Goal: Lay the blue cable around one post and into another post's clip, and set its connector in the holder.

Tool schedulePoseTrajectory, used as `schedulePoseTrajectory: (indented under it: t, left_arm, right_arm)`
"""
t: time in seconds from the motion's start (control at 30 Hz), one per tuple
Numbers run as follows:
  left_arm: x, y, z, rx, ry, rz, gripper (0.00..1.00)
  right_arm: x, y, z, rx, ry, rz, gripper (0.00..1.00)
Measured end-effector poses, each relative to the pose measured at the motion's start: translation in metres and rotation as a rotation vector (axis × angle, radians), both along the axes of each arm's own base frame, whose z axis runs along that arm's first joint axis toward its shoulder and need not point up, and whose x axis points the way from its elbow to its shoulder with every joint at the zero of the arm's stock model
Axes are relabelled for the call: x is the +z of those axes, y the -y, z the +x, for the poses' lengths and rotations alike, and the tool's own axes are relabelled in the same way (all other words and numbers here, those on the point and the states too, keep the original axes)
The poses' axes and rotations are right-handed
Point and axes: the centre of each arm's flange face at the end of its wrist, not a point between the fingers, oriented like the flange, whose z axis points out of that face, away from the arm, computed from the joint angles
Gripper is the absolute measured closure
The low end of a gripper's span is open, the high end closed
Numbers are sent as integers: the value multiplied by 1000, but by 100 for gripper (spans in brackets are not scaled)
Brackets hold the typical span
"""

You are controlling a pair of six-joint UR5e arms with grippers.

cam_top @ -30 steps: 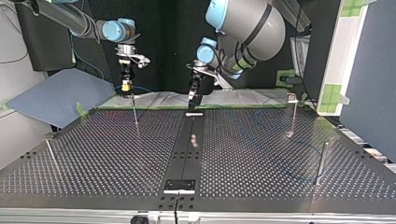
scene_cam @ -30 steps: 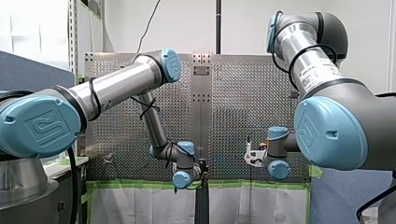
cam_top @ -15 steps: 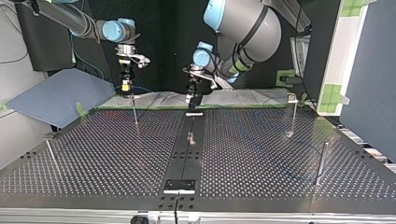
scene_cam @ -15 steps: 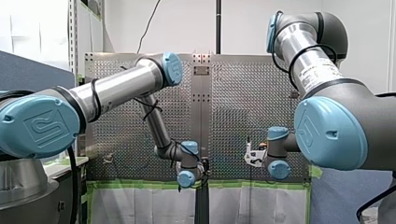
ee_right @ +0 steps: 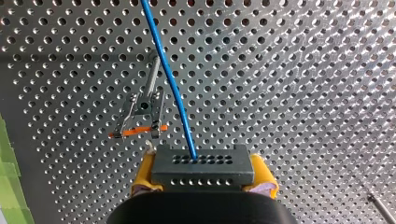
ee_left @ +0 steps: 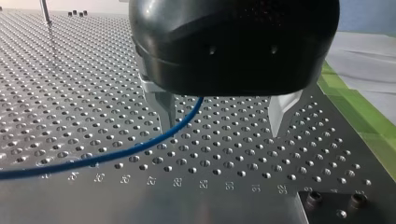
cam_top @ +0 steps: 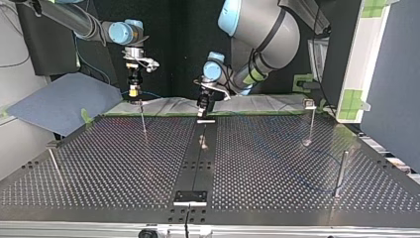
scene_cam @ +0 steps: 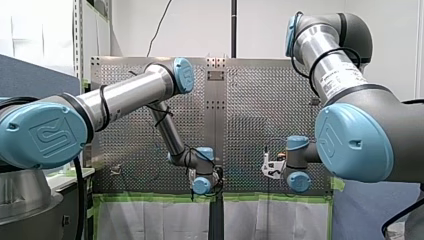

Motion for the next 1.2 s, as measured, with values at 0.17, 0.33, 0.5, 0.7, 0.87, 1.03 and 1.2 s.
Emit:
schedulePoseTrajectory:
  t: [0.17, 0.33, 0.5, 0.7, 0.87, 1.03, 1.2]
  left_arm:
    - [-1, -2, 1, 3, -9, 6, 0]
    - [-1, -3, 1, 4, -12, 9, 19]
    - [-2, -5, 1, 4, -22, 20, 54]
    - [-2, -3, 0, -14, -24, 23, 81]
    - [-2, -2, 0, -31, -24, 23, 82]
    - [-2, -2, 0, -34, -24, 24, 82]
    - [-2, -2, 0, -34, -24, 24, 86]
  right_arm:
    - [0, 0, 0, -1, -1, 0, 95]
    - [0, 1, -2, -6, -5, 2, 95]
    - [-1, 1, -3, -8, -8, 4, 95]
    - [-1, 1, -3, -8, -13, 5, 95]
    - [-1, 1, -3, -8, -14, 6, 95]
    - [-1, 0, -3, -9, -16, 6, 95]
    - [-1, 0, -3, -9, -16, 6, 95]
